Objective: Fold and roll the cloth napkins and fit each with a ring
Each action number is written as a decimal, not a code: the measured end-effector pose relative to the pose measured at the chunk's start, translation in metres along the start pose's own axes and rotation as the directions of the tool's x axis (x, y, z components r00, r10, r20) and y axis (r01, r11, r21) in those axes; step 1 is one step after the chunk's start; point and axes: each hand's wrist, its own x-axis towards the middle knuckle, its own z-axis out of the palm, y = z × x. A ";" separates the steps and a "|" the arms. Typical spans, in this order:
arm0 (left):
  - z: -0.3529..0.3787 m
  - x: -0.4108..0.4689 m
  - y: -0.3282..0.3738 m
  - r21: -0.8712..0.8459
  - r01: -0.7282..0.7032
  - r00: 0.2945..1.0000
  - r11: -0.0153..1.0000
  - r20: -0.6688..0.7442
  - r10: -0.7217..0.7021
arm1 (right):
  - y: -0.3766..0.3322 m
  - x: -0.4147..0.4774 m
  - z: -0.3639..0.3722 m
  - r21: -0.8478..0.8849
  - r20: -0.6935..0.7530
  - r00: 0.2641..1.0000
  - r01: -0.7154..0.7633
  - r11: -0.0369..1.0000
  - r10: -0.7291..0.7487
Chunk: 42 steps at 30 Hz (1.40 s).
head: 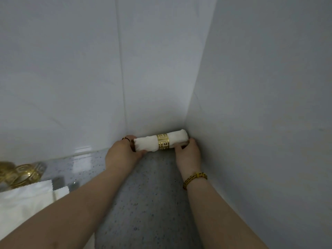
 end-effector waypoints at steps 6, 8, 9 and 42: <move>0.001 0.011 0.004 0.166 0.011 0.994 0.986 0.106 -0.029 | 0.007 -0.022 0.002 0.008 0.130 0.986 0.100 0.995 -0.101; -0.003 0.006 0.005 0.159 -0.002 0.996 0.987 0.093 -0.013 | 0.005 -0.025 -0.003 0.014 0.164 0.982 0.090 0.996 -0.091; -0.005 0.001 0.005 0.171 -0.005 0.997 0.985 0.078 -0.008 | 0.004 -0.028 -0.006 0.010 0.171 0.982 0.084 0.996 -0.084; -0.208 -0.357 -0.199 -0.003 -0.338 0.929 0.941 0.160 0.334 | 0.010 -0.414 -0.018 -0.197 0.657 0.656 0.625 0.756 -0.371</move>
